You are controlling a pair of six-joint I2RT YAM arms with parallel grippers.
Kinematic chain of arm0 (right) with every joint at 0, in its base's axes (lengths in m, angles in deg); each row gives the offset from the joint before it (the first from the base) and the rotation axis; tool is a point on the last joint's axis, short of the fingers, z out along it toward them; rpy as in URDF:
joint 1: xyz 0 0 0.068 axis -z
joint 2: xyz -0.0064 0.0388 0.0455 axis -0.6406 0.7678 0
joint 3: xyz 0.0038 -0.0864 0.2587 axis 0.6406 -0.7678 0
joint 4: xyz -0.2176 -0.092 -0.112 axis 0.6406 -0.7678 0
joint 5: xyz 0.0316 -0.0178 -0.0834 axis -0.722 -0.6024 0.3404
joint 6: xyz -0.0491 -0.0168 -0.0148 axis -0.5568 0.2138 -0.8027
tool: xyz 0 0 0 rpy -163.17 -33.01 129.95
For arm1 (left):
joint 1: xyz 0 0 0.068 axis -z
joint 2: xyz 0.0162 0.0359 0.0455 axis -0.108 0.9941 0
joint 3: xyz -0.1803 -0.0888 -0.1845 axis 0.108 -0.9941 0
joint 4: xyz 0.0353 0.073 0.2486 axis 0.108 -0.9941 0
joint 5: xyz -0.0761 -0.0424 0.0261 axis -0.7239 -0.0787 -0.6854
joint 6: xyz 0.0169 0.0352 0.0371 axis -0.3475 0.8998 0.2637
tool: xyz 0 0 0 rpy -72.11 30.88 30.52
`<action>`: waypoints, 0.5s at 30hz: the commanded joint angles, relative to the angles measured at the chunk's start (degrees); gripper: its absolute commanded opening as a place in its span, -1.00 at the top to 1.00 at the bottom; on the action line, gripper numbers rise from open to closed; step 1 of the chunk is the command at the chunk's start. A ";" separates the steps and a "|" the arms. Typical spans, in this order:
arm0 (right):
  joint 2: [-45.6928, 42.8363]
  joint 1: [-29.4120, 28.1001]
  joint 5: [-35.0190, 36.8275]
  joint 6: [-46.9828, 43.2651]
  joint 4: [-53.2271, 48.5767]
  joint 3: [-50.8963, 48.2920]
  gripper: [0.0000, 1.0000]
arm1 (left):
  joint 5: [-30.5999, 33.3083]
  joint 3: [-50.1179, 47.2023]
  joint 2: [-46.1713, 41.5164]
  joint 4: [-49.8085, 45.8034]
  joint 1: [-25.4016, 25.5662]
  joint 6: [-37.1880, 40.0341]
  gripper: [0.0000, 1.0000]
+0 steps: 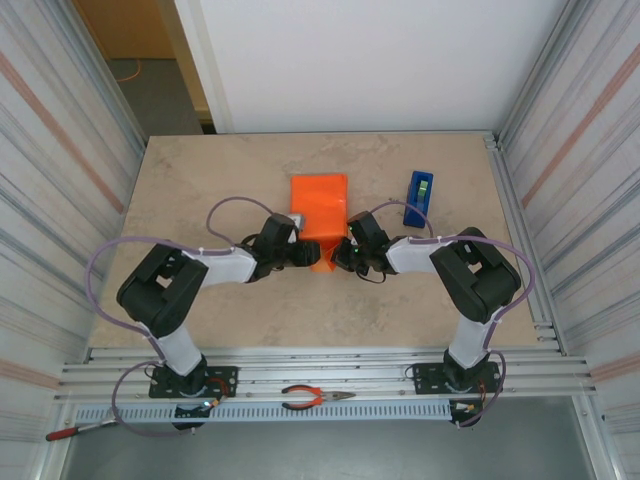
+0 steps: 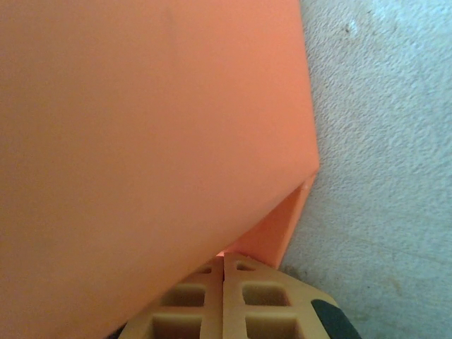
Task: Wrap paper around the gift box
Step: Fold the wrapping paper for the gift box.
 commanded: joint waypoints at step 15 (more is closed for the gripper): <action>0.85 -0.86 -0.15 0.29 -3.86 -0.68 1.00 | 2.06 -9.46 -16.96 -5.85 -4.35 3.61 0.91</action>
